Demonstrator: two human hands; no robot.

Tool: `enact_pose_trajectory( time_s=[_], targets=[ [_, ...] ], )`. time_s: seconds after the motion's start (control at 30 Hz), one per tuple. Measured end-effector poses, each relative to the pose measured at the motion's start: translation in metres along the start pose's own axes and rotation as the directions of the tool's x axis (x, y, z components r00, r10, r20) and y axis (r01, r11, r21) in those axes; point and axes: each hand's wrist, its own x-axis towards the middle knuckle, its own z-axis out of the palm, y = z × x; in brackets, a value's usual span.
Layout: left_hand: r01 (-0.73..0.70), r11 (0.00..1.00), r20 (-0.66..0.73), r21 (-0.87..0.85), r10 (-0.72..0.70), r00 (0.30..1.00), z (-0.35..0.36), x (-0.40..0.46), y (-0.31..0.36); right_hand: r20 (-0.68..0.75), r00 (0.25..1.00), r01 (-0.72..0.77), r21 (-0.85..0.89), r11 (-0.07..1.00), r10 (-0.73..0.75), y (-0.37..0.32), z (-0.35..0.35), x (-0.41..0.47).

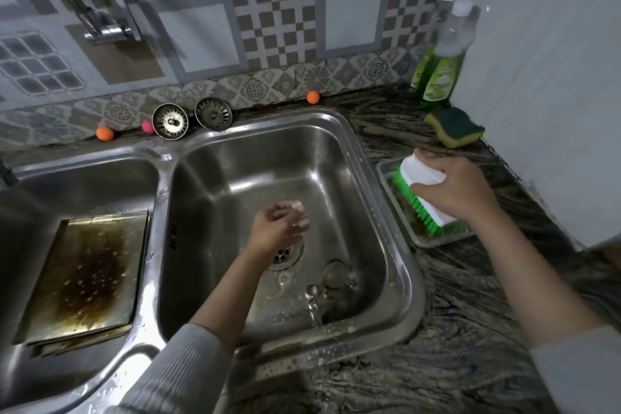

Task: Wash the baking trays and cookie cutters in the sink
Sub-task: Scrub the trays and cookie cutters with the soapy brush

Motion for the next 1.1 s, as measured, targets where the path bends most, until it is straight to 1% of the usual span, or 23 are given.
enact_pose_trajectory(
  time_s=[0.07,0.13,0.23,0.3,0.4,0.5,0.6,0.63,0.7,0.77,0.83,0.9,1.0,1.03,1.1],
  targets=[
    [-0.008,0.999,0.029,-0.039,0.009,1.000,0.005,-0.004,0.005,0.042,0.999,-0.005,-0.083,0.997,0.009,0.007,0.010,-0.001],
    [-0.021,0.998,0.069,-0.065,0.026,0.997,0.010,-0.008,0.009,0.036,0.999,-0.004,-0.116,0.993,0.008,0.009,0.016,-0.003],
    [-0.040,0.992,0.113,-0.121,0.054,0.992,0.012,-0.013,0.011,0.025,1.000,-0.006,-0.126,0.992,0.009,0.009,0.017,-0.005],
    [-0.042,0.986,0.131,-0.163,0.064,0.989,0.011,-0.017,0.013,0.003,1.000,-0.003,-0.100,0.995,0.003,0.007,0.014,-0.006],
    [-0.025,0.969,0.167,-0.244,0.068,0.984,0.011,-0.023,0.019,-0.105,0.994,0.022,0.051,0.998,-0.017,-0.005,0.002,-0.011],
    [0.008,0.948,0.227,-0.319,0.068,0.971,0.014,-0.027,0.023,-0.184,0.981,0.099,0.260,0.960,-0.052,-0.024,-0.006,-0.019],
    [0.036,0.936,0.284,-0.351,0.070,0.956,0.021,-0.032,0.028,-0.142,0.985,0.159,0.491,0.857,-0.101,-0.047,0.003,-0.029],
    [0.044,0.935,0.300,-0.353,0.069,0.951,0.023,-0.033,0.029,-0.113,0.986,0.163,0.541,0.825,-0.120,-0.054,0.010,-0.032],
    [0.046,0.933,0.323,-0.357,0.077,0.943,0.031,-0.036,0.029,-0.072,0.983,0.177,0.585,0.791,-0.167,-0.071,0.026,-0.037],
    [-0.002,0.925,0.307,-0.380,0.128,0.943,0.034,-0.038,0.030,-0.037,0.978,0.188,0.596,0.780,-0.207,-0.084,0.045,-0.041],
    [-0.068,0.896,0.252,-0.439,0.196,0.948,0.027,-0.040,0.035,-0.012,0.972,0.193,0.605,0.773,-0.233,-0.093,0.062,-0.049],
    [-0.114,0.869,0.190,-0.482,0.230,0.954,0.014,-0.039,0.039,0.017,0.965,0.198,0.601,0.774,-0.260,-0.093,0.077,-0.060],
    [-0.140,0.842,0.079,-0.521,0.211,0.974,-0.008,-0.038,0.044,0.078,0.950,0.203,0.580,0.789,-0.302,-0.085,0.086,-0.069],
    [-0.142,0.845,0.063,-0.516,0.202,0.977,-0.014,-0.038,0.043,0.090,0.951,0.194,0.575,0.795,-0.297,-0.084,0.085,-0.067],
    [-0.140,0.876,0.089,-0.461,0.203,0.975,-0.018,-0.044,0.042,0.047,0.966,0.177,0.597,0.782,-0.255,-0.088,0.080,-0.058]
  ],
)
